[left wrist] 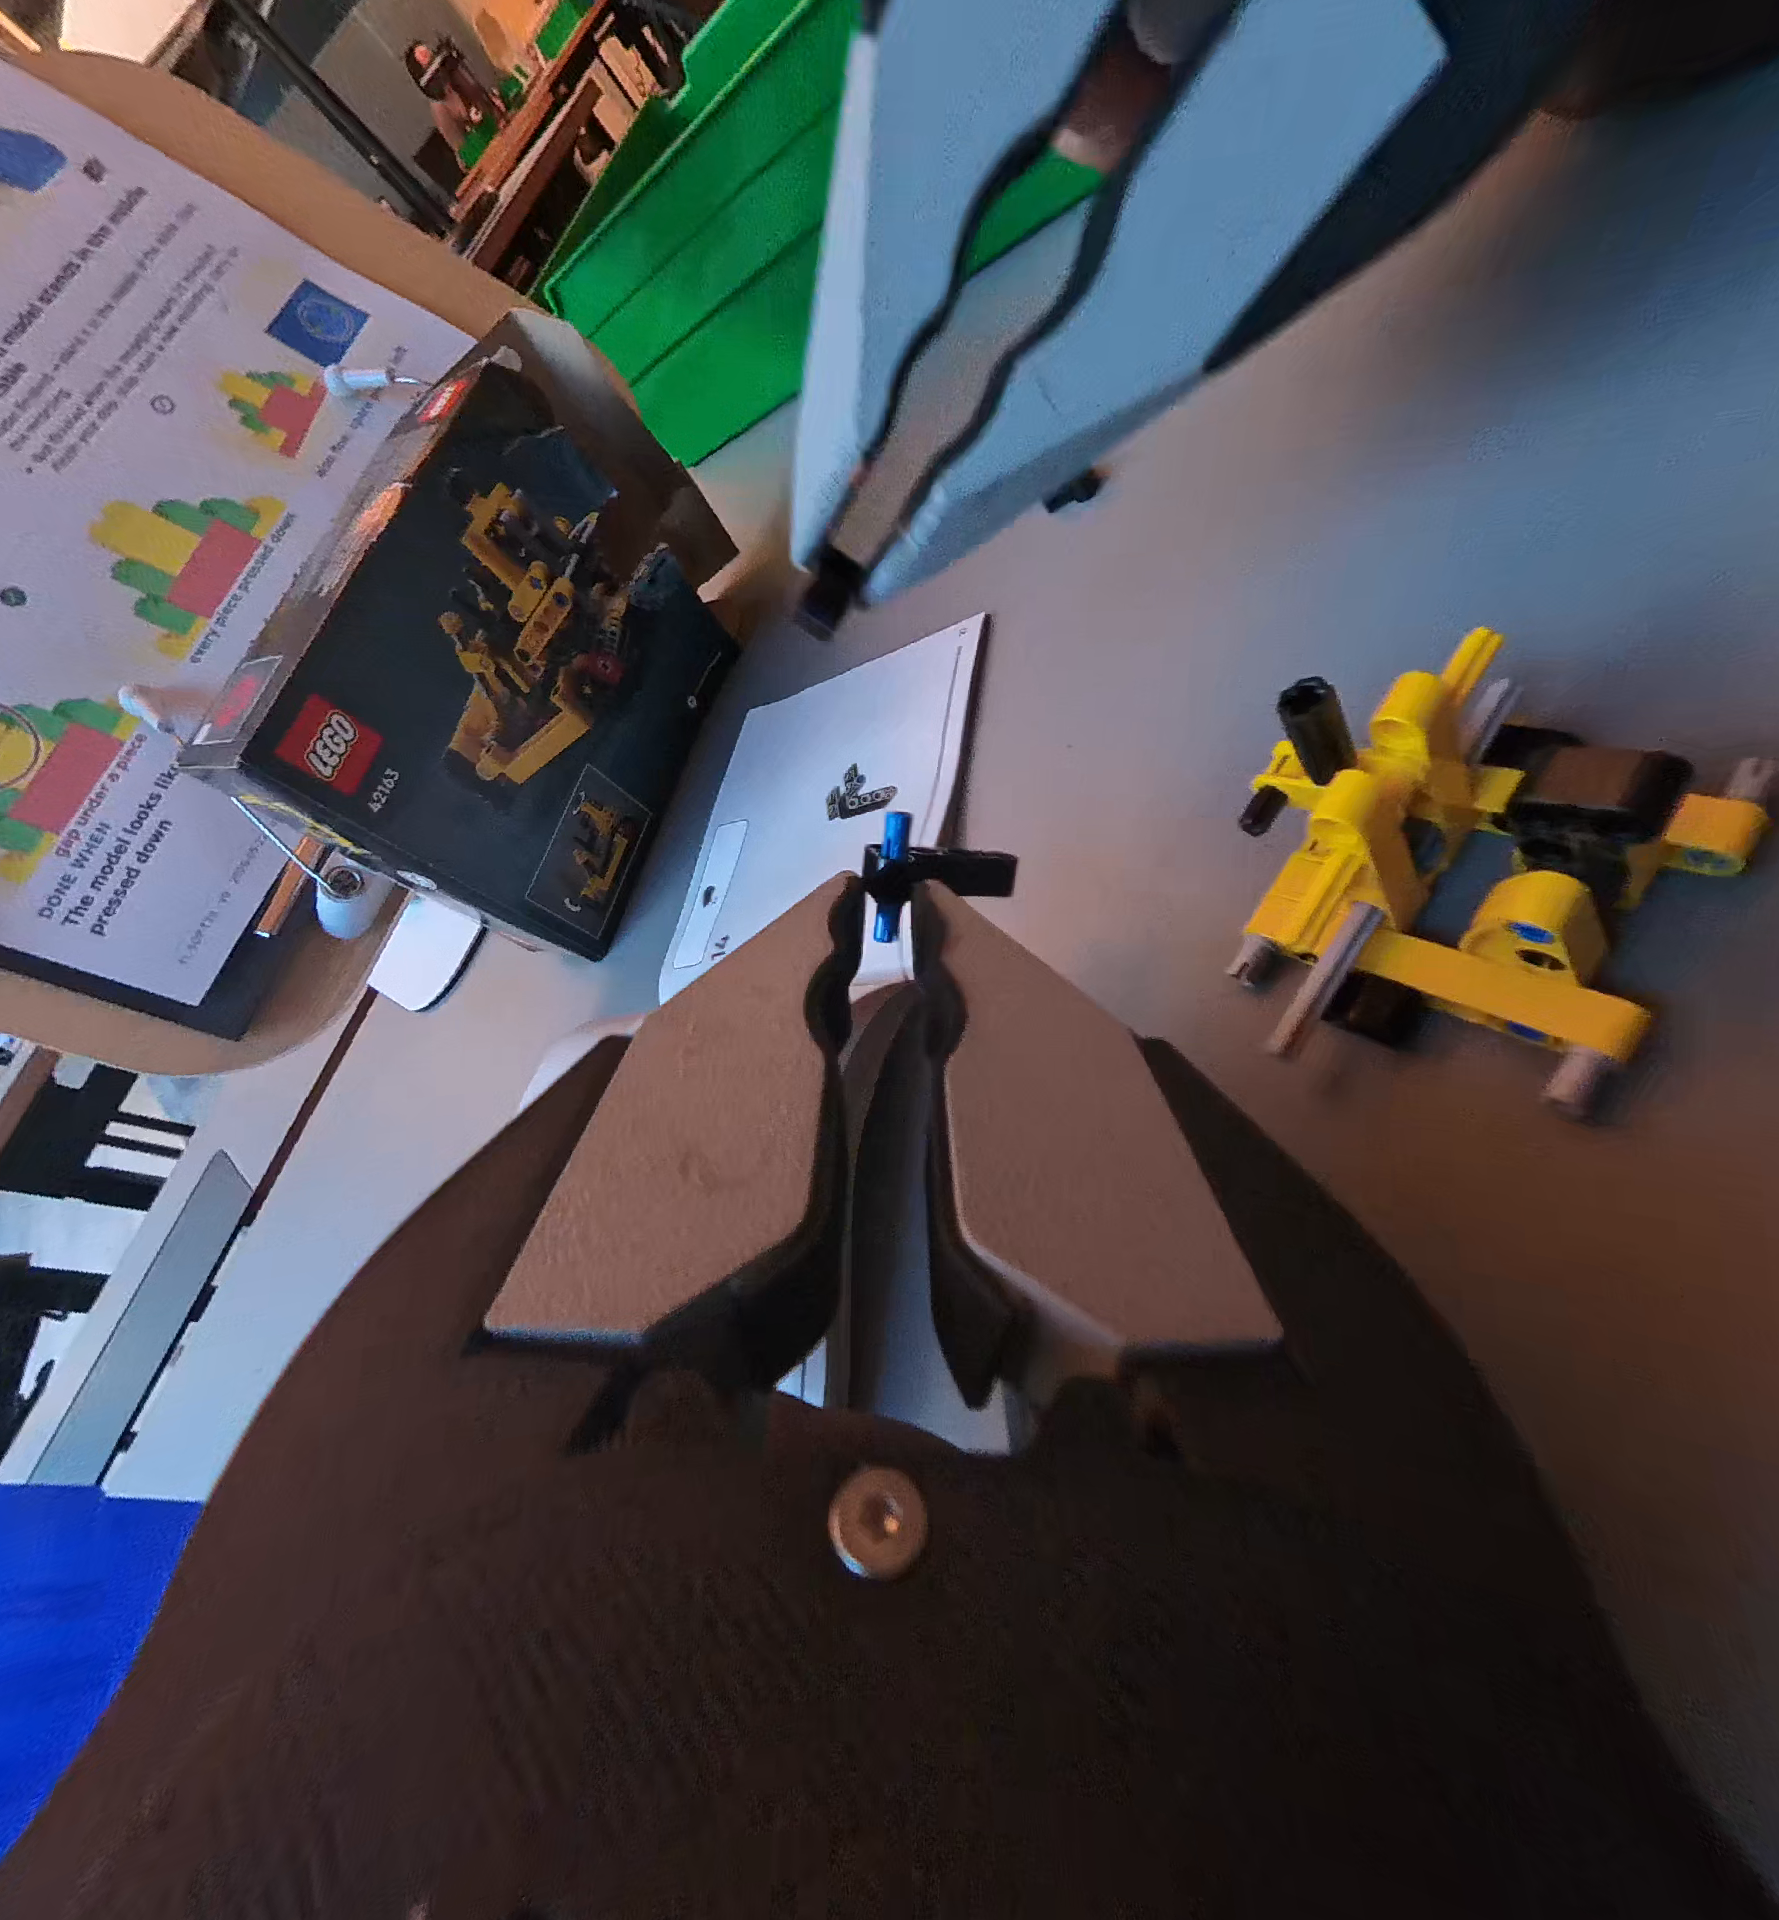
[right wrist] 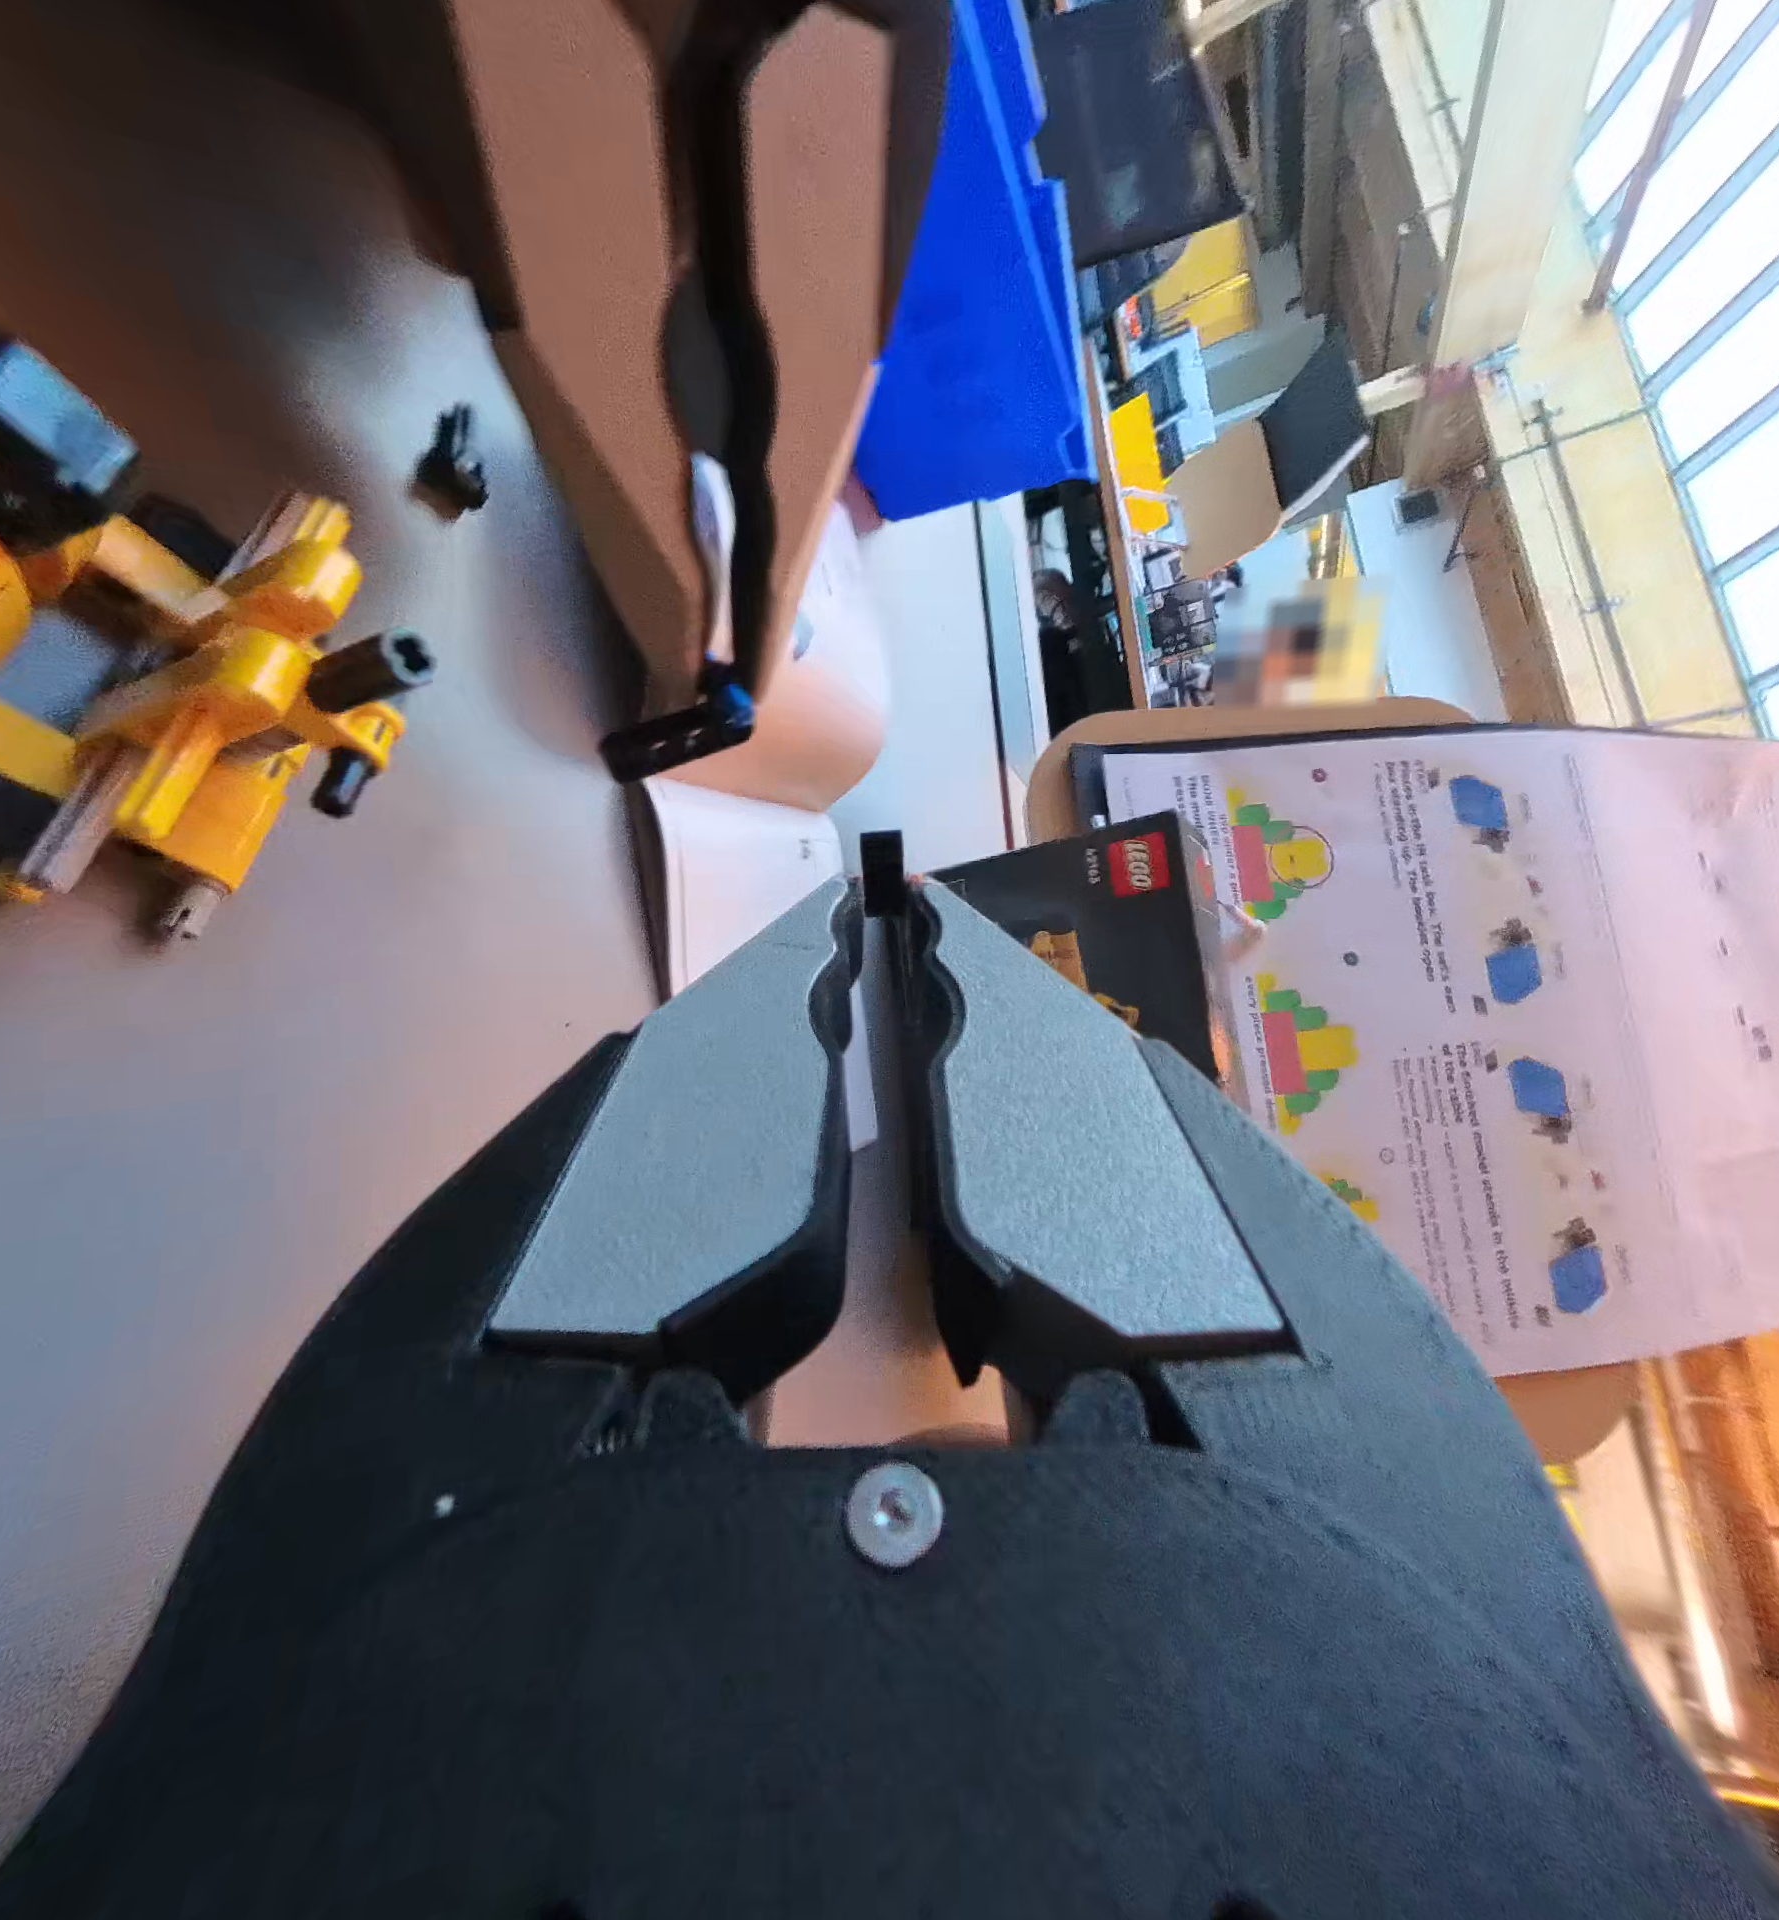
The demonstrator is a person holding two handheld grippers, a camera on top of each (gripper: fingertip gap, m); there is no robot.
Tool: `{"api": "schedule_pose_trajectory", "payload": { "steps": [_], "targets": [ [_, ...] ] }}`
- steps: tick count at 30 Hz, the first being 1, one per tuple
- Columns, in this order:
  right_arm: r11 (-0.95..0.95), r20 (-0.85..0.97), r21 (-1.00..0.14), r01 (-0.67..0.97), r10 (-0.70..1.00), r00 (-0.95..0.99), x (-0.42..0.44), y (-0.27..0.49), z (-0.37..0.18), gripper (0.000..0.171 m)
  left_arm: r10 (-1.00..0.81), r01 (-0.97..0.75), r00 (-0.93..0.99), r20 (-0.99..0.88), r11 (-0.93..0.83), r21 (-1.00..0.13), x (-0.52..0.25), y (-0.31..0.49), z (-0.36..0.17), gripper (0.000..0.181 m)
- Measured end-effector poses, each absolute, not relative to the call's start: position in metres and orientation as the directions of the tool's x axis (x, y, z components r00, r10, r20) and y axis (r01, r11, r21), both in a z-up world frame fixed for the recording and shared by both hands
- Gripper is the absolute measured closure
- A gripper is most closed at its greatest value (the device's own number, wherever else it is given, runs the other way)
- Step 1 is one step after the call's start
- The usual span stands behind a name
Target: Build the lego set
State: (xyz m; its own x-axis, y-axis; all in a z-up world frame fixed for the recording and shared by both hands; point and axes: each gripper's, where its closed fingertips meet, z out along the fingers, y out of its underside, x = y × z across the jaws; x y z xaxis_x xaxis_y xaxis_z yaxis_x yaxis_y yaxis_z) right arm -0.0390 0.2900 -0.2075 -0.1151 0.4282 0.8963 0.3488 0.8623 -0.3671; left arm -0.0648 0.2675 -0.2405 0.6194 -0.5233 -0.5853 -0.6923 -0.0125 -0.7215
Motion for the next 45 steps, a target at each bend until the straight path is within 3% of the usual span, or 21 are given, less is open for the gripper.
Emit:
{"api": "schedule_pose_trajectory", "payload": {
  "steps": [1, 4, 8, 12, 15, 18, 20, 23, 27, 32, 45],
  "targets": [
    [0.871, 0.906, -0.330, 0.363, 0.400, -0.136, -0.040, 0.289, -0.213, 0.167, -0.522, -0.689, 0.624, -0.582, -0.017, -0.724, -0.065, 0.268, -0.240, 0.176],
    [0.897, 0.937, -0.220, 0.383, 0.303, -0.172, -0.043, 0.287, -0.221, 0.167, -0.530, -0.680, 0.629, -0.568, -0.022, -0.733, -0.064, 0.267, -0.240, 0.176],
    [0.918, 0.972, -0.099, 0.384, 0.172, -0.160, -0.046, 0.282, -0.218, 0.166, -0.575, -0.553, 0.705, -0.416, -0.078, -0.830, -0.061, 0.264, -0.231, 0.176],
    [0.931, 0.984, -0.046, 0.362, 0.104, -0.142, -0.048, 0.273, -0.214, 0.167, -0.608, -0.484, 0.727, -0.320, -0.122, -0.867, -0.063, 0.263, -0.229, 0.175],
    [0.925, 0.979, -0.048, 0.376, 0.118, -0.165, -0.048, 0.278, -0.220, 0.167, -0.600, -0.544, 0.710, -0.368, -0.135, -0.828, -0.068, 0.264, -0.237, 0.176],
    [0.915, 0.951, -0.115, 0.387, 0.213, -0.222, -0.044, 0.283, -0.232, 0.167, -0.639, -0.591, 0.672, -0.376, -0.155, -0.792, -0.063, 0.259, -0.248, 0.176],
    [0.892, 0.891, -0.282, 0.353, 0.380, -0.248, -0.040, 0.278, -0.236, 0.167, -0.663, -0.577, 0.674, -0.326, -0.197, -0.793, -0.062, 0.256, -0.252, 0.176],
    [0.714, 0.618, -0.606, 0.352, 0.701, -0.357, -0.030, 0.268, -0.245, 0.167, -0.672, -0.539, 0.698, -0.248, -0.265, -0.799, -0.066, 0.256, -0.256, 0.176],
    [0.496, 0.354, -0.754, 0.431, 0.859, -0.370, -0.023, 0.274, -0.247, 0.167, -0.674, -0.544, 0.695, -0.249, -0.267, -0.795, -0.066, 0.256, -0.257, 0.176],
    [0.358, 0.169, -0.804, 0.475, 0.903, -0.394, -0.020, 0.268, -0.249, 0.153, -0.672, -0.590, 0.676, -0.302, -0.246, -0.769, -0.064, 0.255, -0.261, 0.175],
    [0.270, 0.109, -0.785, 0.557, 0.946, -0.306, -0.022, 0.287, -0.260, 0.160, -0.658, -0.567, 0.698, -0.283, -0.265, -0.780, -0.067, 0.258, -0.259, 0.176]
  ]
}}
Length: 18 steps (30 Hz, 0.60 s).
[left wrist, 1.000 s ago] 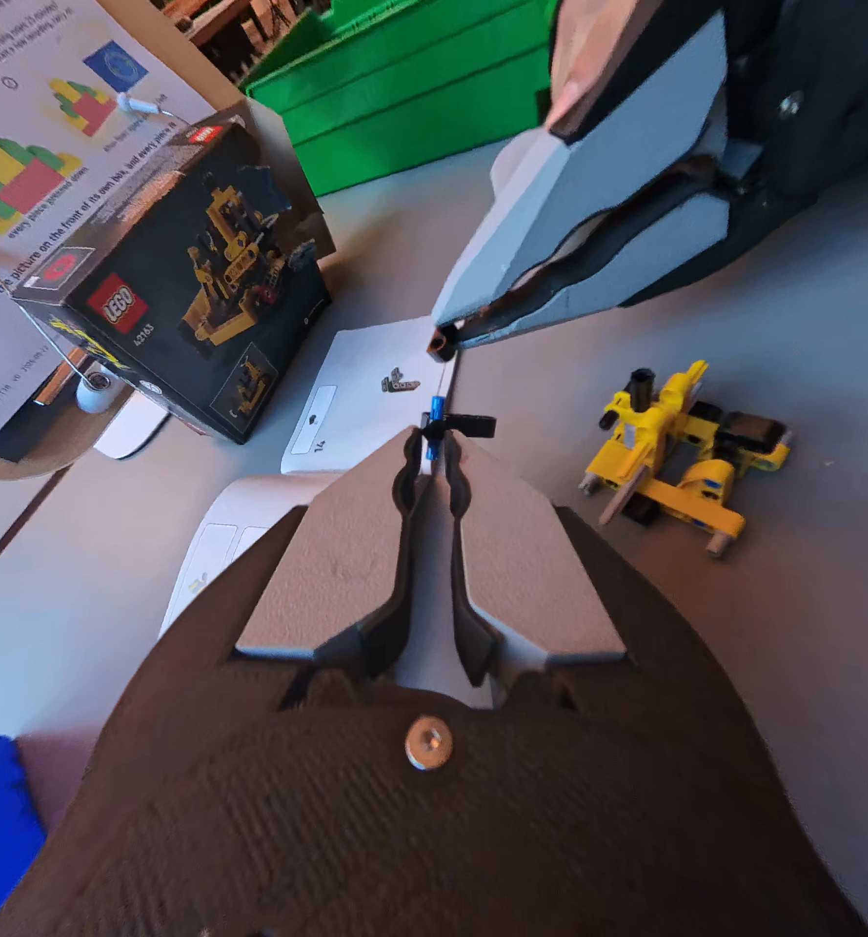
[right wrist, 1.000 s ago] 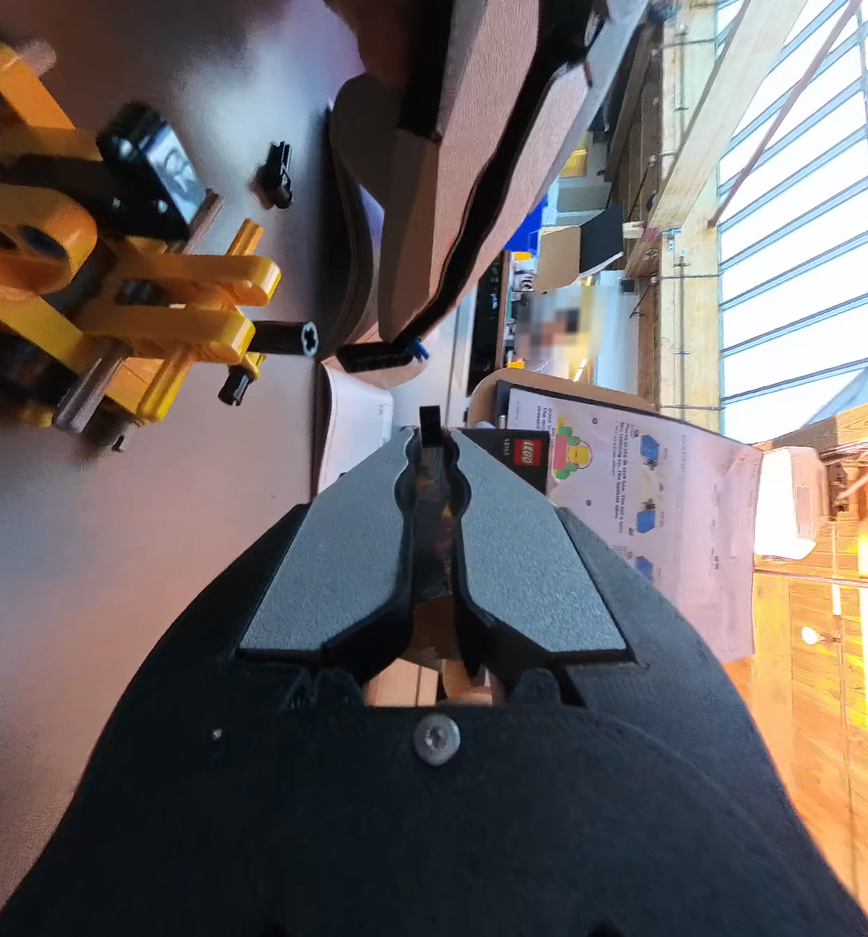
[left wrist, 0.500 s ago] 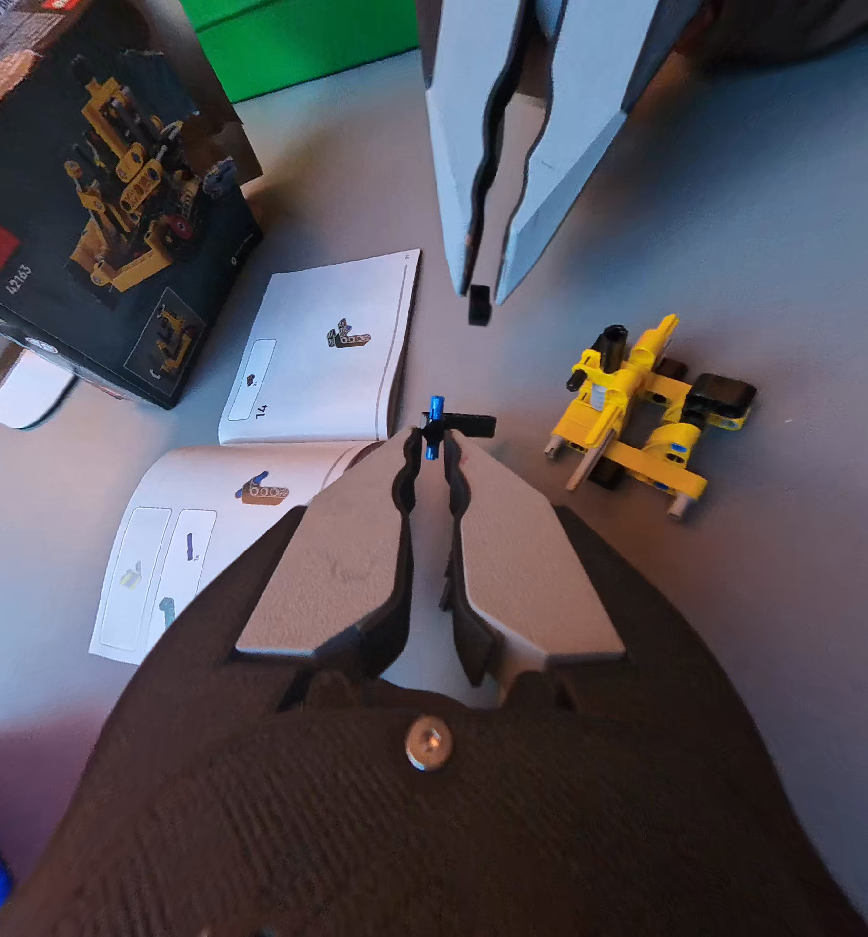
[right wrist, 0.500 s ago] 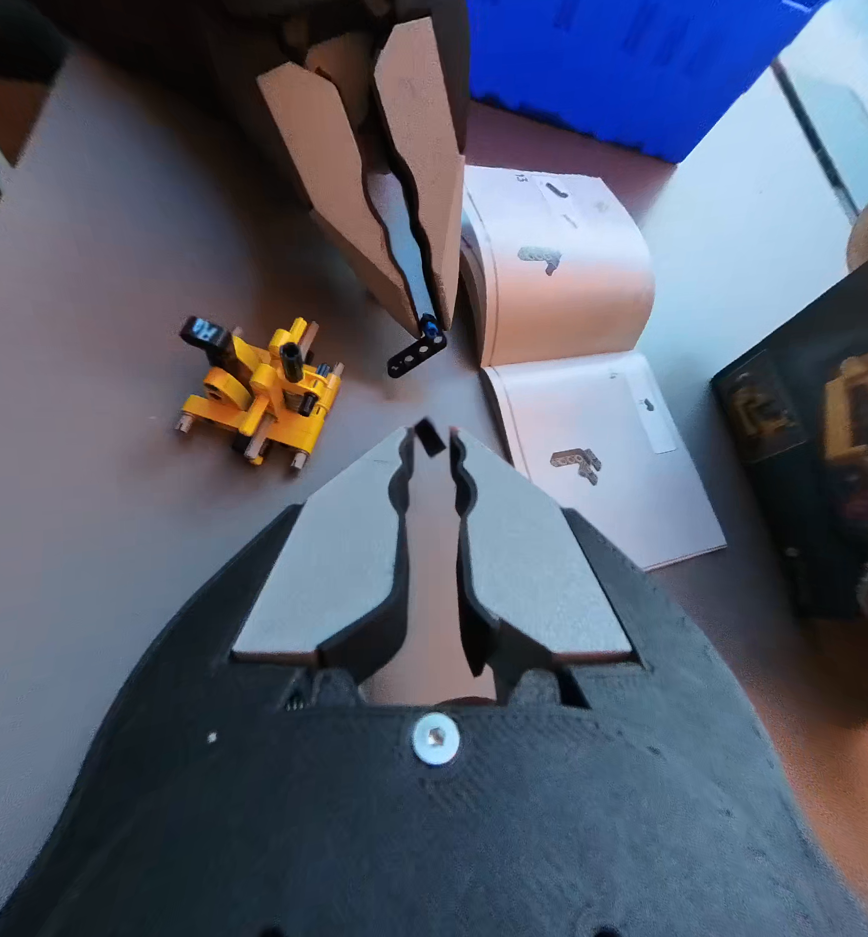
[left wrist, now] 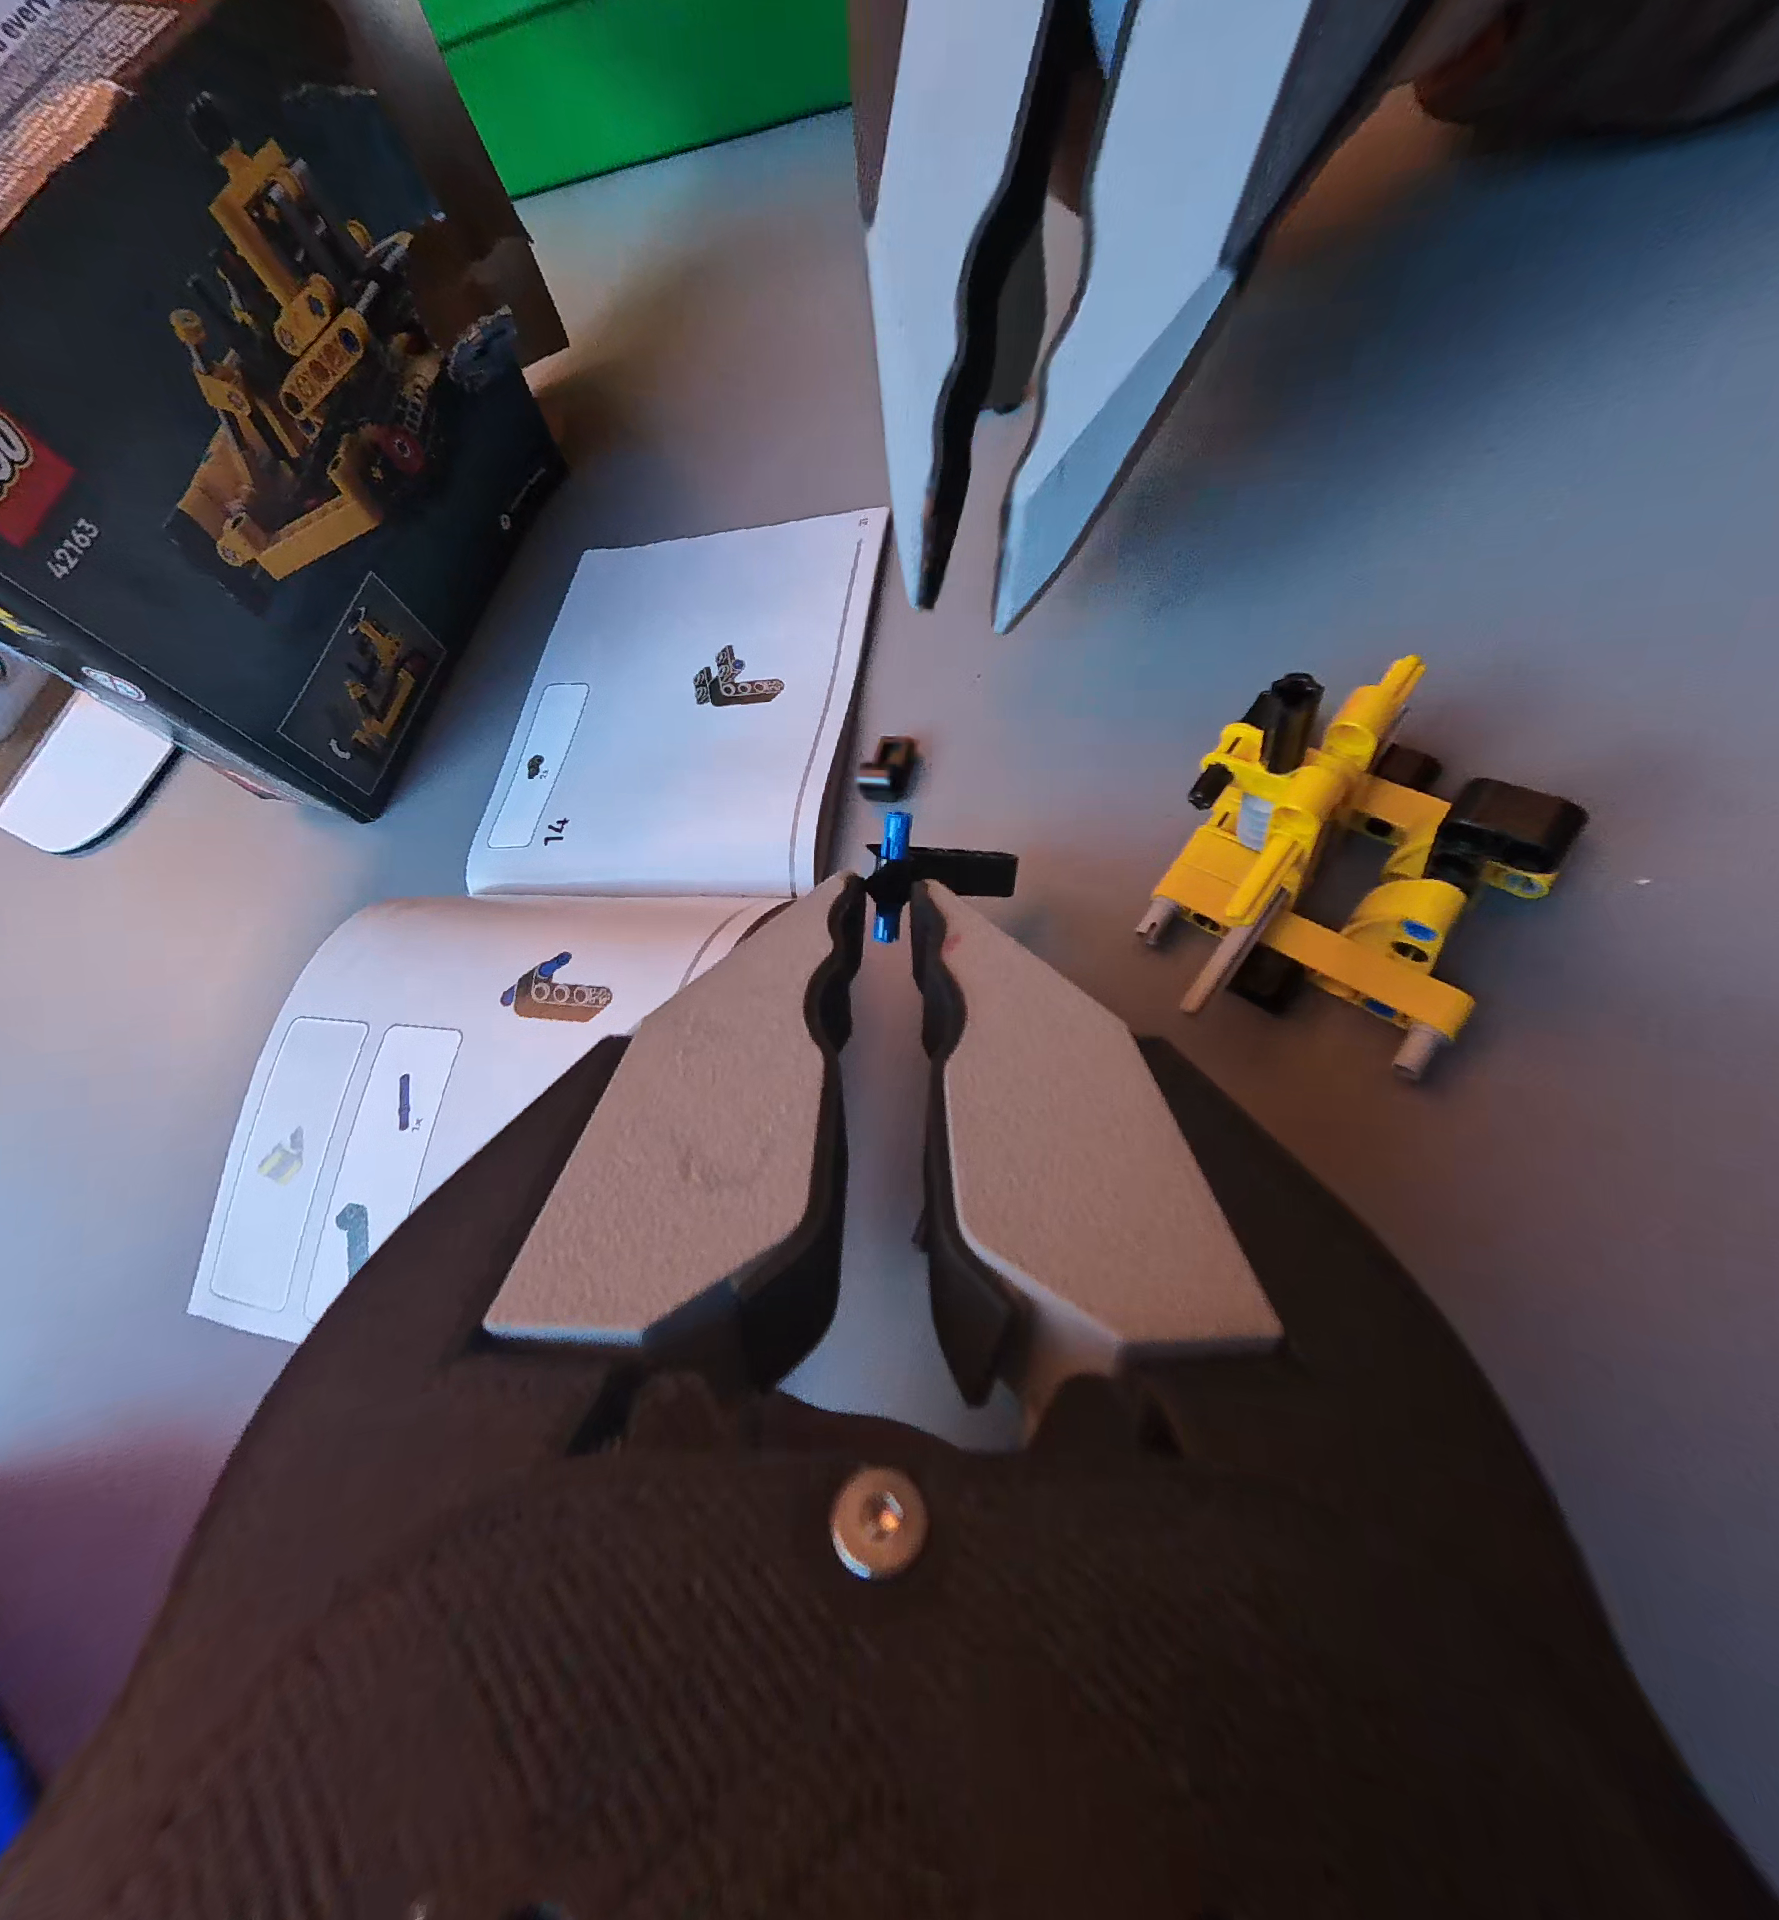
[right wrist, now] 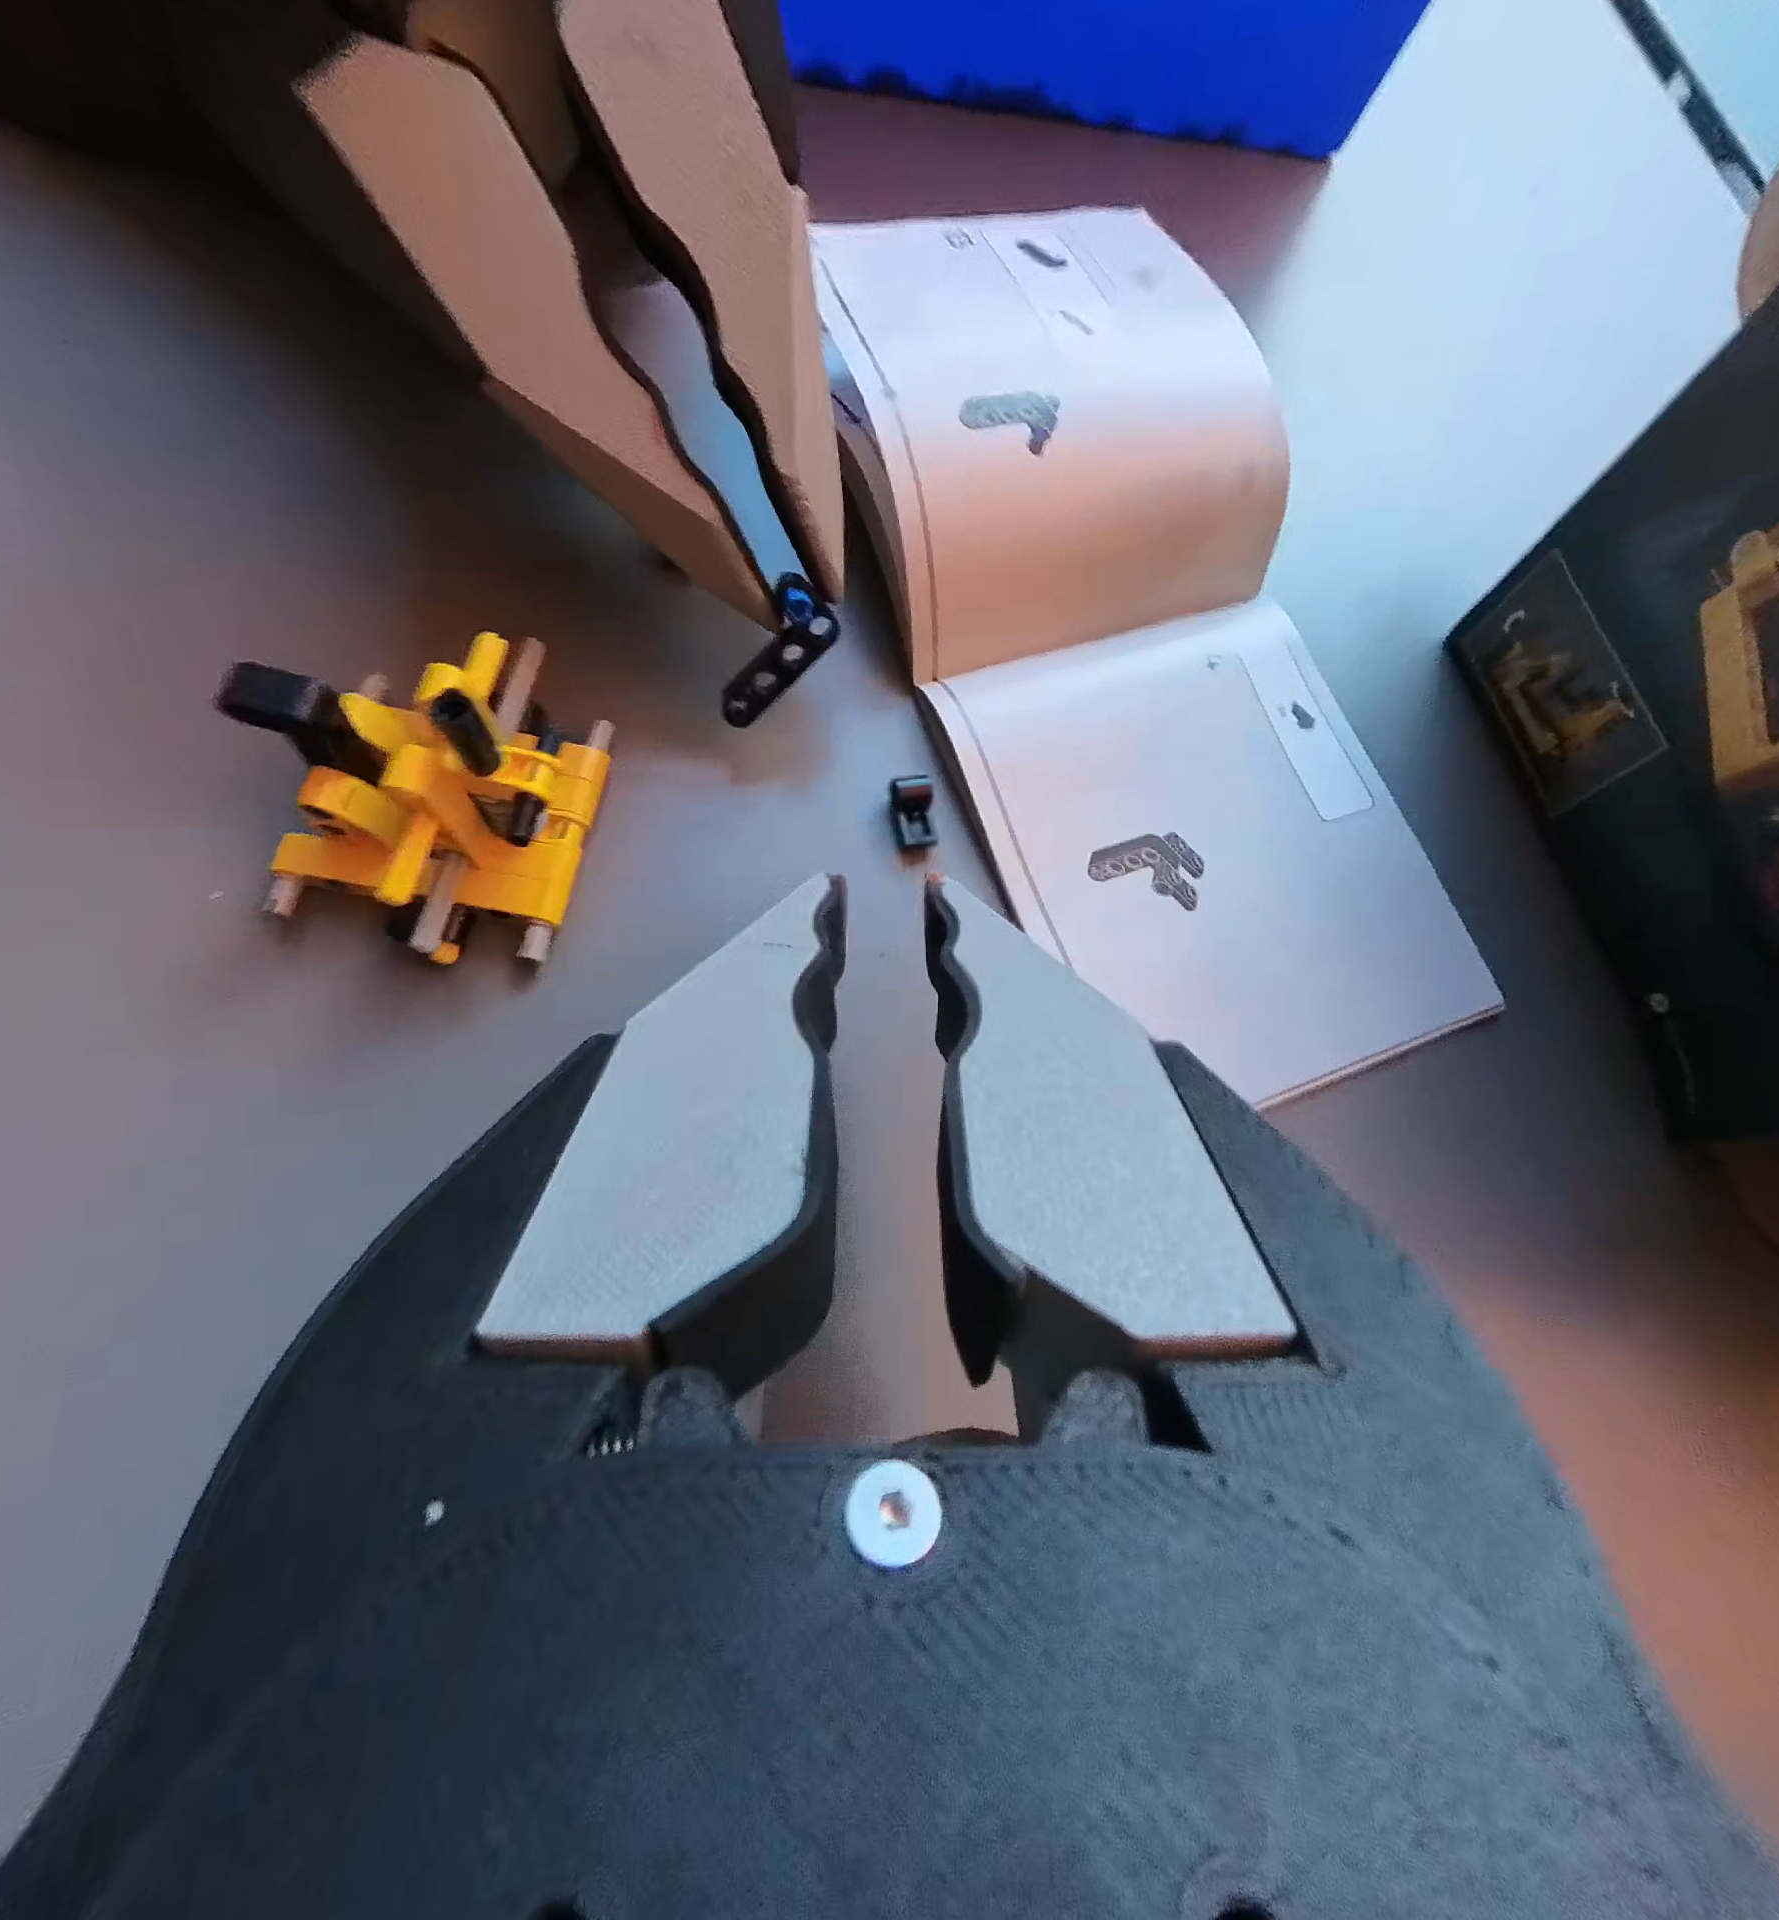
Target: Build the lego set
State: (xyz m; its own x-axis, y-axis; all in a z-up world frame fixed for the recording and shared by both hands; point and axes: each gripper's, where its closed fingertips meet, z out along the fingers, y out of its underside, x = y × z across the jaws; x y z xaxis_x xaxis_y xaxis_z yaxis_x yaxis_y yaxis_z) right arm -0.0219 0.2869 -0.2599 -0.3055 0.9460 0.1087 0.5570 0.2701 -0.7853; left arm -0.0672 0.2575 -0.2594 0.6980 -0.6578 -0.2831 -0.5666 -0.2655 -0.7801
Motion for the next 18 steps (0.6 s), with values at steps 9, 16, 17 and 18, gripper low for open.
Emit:
{"api": "schedule_pose_trajectory", "payload": {
  "steps": [9, 16, 17, 18],
  "targets": [
    [0.275, 0.145, -0.772, 0.574, 0.954, -0.262, -0.043, 0.283, -0.270, 0.158, -0.658, -0.584, 0.691, -0.299, -0.264, -0.768, -0.067, 0.257, -0.262, 0.176],
    [0.308, 0.188, -0.762, 0.570, 0.947, -0.261, -0.056, 0.279, -0.270, 0.155, -0.656, -0.583, 0.694, -0.298, -0.267, -0.767, -0.067, 0.258, -0.262, 0.176],
    [0.315, 0.196, -0.758, 0.571, 0.945, -0.262, -0.057, 0.279, -0.270, 0.157, -0.656, -0.582, 0.694, -0.297, -0.269, -0.767, -0.067, 0.258, -0.262, 0.176],
    [0.316, 0.197, -0.756, 0.573, 0.945, -0.262, -0.058, 0.279, -0.271, 0.159, -0.656, -0.583, 0.694, -0.297, -0.269, -0.767, -0.067, 0.258, -0.262, 0.176]
  ]
}}
